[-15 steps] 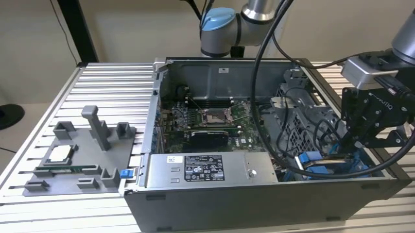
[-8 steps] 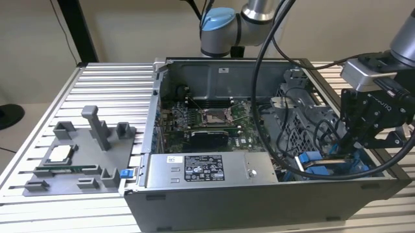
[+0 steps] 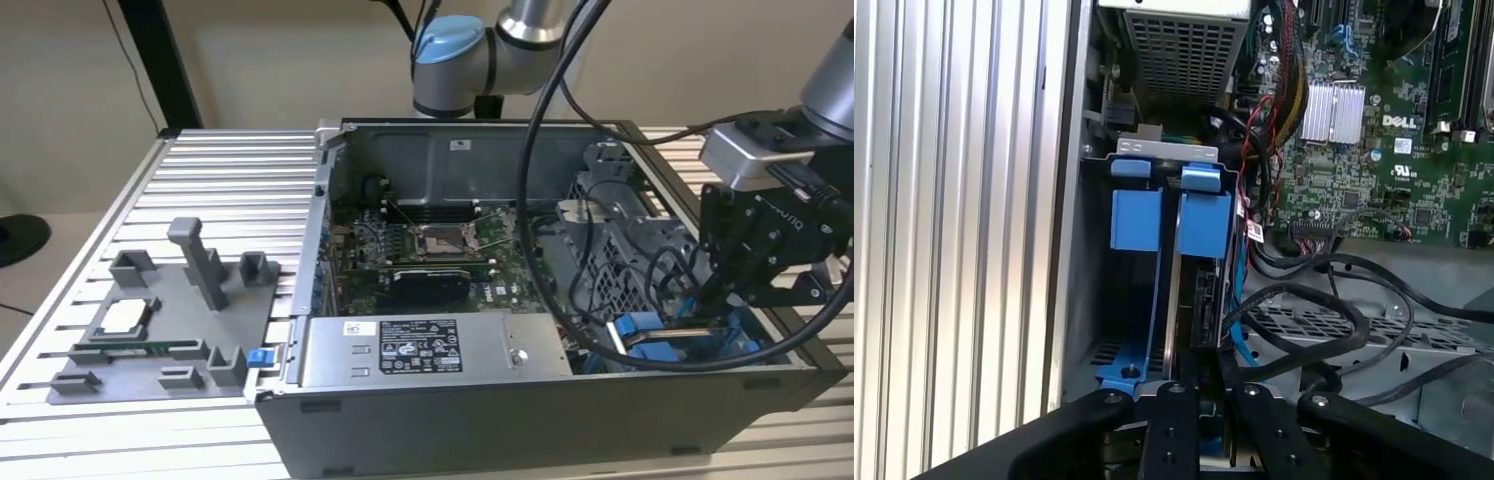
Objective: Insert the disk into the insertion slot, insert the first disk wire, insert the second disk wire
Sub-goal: 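Insert the first disk wire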
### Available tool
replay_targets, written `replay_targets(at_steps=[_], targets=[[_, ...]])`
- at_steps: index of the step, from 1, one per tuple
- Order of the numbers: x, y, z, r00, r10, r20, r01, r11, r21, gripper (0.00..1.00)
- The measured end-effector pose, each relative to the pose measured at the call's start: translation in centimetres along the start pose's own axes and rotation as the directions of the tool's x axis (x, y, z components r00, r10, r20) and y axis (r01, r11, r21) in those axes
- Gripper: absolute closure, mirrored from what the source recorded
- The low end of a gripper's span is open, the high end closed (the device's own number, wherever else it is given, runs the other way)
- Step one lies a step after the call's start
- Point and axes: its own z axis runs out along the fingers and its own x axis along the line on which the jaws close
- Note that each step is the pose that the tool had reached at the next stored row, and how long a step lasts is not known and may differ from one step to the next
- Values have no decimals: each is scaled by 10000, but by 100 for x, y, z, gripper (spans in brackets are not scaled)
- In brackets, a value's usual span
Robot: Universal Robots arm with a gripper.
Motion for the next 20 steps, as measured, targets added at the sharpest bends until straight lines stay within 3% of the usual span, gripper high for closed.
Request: replay_targets(at_steps=[10,20], targets=[[-13,-4,22,9999,107,3,-107,9999,-1,100],[-13,-6,53,9977,684,19,-684,9977,-5,100]])
